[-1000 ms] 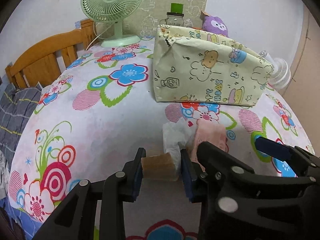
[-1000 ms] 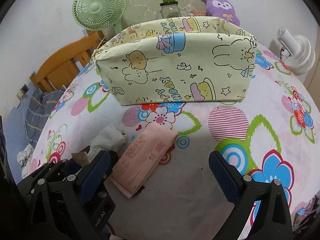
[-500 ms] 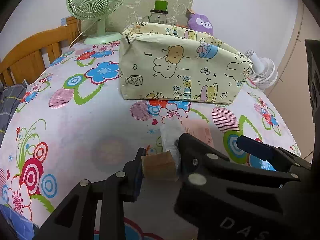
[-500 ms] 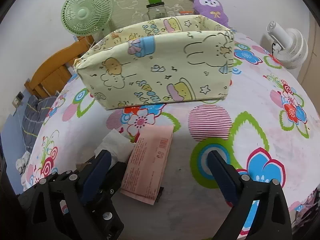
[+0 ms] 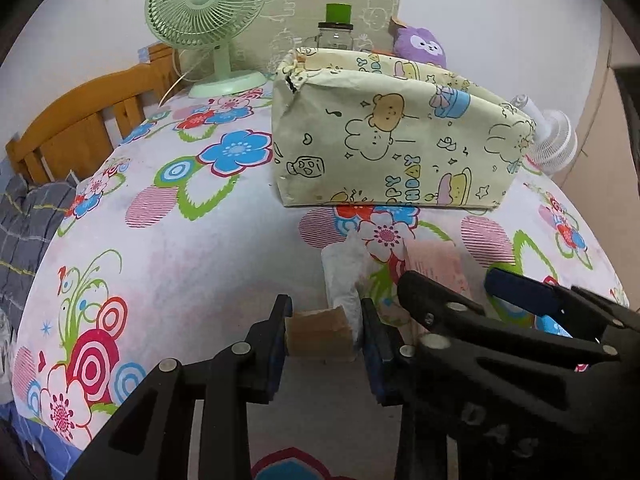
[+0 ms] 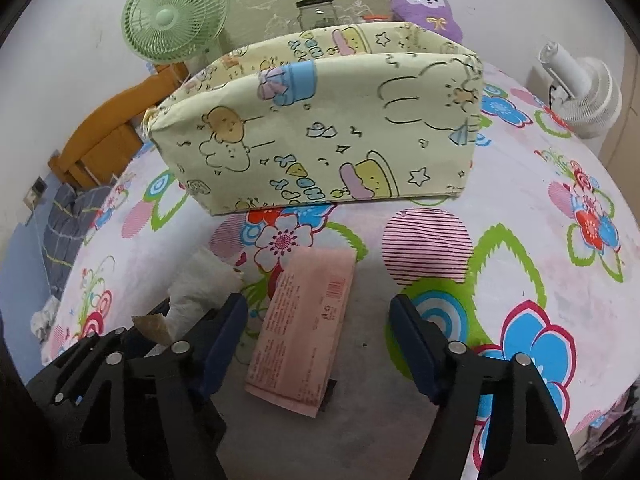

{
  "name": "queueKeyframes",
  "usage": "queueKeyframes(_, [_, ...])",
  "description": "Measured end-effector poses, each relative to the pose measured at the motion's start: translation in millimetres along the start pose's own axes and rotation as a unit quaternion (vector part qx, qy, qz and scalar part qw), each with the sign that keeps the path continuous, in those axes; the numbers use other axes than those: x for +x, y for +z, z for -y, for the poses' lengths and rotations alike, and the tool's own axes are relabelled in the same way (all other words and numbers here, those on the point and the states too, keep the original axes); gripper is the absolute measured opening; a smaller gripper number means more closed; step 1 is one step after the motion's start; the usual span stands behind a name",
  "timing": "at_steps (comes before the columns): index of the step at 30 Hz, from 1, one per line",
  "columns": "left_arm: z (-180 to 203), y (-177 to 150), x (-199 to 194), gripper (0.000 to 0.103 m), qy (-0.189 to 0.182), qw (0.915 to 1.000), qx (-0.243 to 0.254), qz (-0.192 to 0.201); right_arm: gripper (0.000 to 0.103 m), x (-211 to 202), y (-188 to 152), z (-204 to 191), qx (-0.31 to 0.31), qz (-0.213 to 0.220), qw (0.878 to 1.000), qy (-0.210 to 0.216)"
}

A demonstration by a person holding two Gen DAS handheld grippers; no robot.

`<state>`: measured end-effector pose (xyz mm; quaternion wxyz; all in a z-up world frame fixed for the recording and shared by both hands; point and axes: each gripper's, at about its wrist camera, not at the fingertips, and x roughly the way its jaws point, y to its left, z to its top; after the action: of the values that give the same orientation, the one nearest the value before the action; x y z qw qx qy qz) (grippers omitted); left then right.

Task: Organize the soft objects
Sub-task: 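Grasp the pink paper slip with the right gripper while the left gripper holds the roll, then lift the roll with the left gripper while the right gripper carries the pink slip toward the box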

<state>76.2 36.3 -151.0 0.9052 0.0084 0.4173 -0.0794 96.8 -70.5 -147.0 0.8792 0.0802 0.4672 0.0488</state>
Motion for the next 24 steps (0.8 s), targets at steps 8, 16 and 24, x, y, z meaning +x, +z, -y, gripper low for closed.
queueKeyframes(8, [-3.7, 0.0, 0.2, 0.034, -0.012, 0.9999, 0.003, 0.000, 0.053, 6.0, 2.7, -15.6, -0.024, -0.001, 1.000, -0.012])
queueKeyframes(16, [-4.7, 3.0, 1.3, 0.034, -0.014, 0.9999, -0.003, 0.000, 0.042, 9.5, 5.4, -17.5, -0.028, -0.002, 1.000, -0.007])
queueKeyframes(24, [3.1, 7.2, 3.9, 0.033, -0.026, 0.9995, -0.016, 0.001, 0.040, 2.2, 8.5, -8.3, -0.027, 0.018, 0.999, -0.015])
